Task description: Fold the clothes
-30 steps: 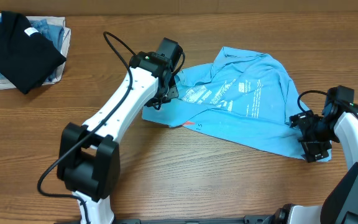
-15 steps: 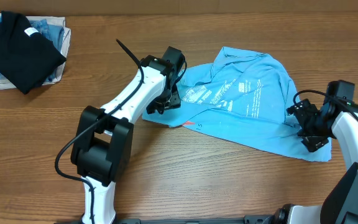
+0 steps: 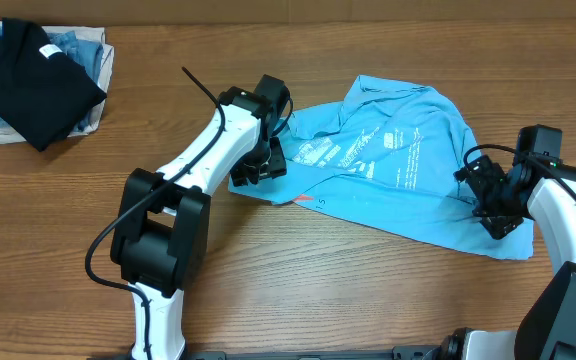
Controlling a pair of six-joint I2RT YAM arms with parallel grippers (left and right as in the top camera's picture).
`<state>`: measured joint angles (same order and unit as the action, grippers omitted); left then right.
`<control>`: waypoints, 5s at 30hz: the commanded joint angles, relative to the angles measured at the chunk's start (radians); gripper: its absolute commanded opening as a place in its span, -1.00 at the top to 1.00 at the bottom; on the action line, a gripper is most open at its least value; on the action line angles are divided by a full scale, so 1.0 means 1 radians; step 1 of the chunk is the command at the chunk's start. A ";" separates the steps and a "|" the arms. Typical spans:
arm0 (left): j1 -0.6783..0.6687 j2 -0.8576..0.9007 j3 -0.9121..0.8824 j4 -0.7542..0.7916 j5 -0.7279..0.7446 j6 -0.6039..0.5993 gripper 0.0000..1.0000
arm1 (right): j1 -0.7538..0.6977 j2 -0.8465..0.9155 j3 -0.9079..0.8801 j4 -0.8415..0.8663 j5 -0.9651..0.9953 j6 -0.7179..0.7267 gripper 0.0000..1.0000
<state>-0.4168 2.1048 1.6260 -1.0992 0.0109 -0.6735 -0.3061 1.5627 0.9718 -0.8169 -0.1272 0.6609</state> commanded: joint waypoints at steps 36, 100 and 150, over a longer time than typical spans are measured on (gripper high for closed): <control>0.005 0.012 0.012 0.039 -0.044 0.023 -0.99 | 0.016 0.167 0.087 0.123 0.244 -0.011 0.91; 0.122 -0.050 -0.138 0.133 0.195 0.451 -0.97 | -0.039 0.167 0.507 -0.490 0.092 0.090 -1.00; 0.122 -0.137 0.026 -0.086 0.226 0.381 0.62 | 0.043 0.167 0.081 -0.159 0.066 0.097 -0.96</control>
<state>-0.2882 1.9823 1.6398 -1.1858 0.2287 -0.2821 -0.2665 1.7329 1.0607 -1.0084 -0.0559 0.7582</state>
